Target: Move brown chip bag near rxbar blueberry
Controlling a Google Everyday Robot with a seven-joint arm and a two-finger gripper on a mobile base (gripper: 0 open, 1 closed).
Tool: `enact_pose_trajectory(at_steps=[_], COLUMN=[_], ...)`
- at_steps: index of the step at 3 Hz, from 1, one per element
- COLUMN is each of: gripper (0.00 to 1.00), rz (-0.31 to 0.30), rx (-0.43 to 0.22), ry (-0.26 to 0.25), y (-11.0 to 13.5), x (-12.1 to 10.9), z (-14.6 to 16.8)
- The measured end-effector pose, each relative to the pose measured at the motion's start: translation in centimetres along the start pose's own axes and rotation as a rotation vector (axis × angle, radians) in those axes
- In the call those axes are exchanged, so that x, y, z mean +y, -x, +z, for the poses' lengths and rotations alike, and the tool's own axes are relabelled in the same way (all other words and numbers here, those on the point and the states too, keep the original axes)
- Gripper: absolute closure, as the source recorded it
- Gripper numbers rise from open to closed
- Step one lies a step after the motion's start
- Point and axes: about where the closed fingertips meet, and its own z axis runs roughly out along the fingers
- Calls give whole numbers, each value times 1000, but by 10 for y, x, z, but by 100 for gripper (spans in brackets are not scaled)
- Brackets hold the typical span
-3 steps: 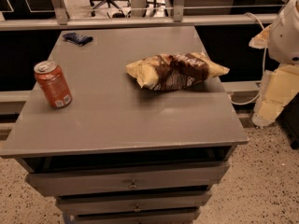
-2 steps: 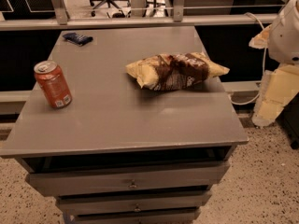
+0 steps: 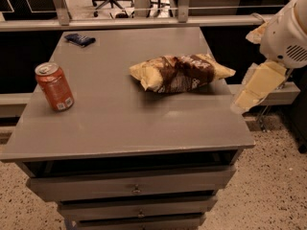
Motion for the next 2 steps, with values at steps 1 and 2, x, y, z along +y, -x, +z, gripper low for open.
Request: enact_pose_trajectory(at_steps=[1, 2], gripper=[0, 0], rz=[63, 98], rx=[-117, -281], ry=[-64, -112], y=[8, 35], x=[-26, -72], z=[17, 68])
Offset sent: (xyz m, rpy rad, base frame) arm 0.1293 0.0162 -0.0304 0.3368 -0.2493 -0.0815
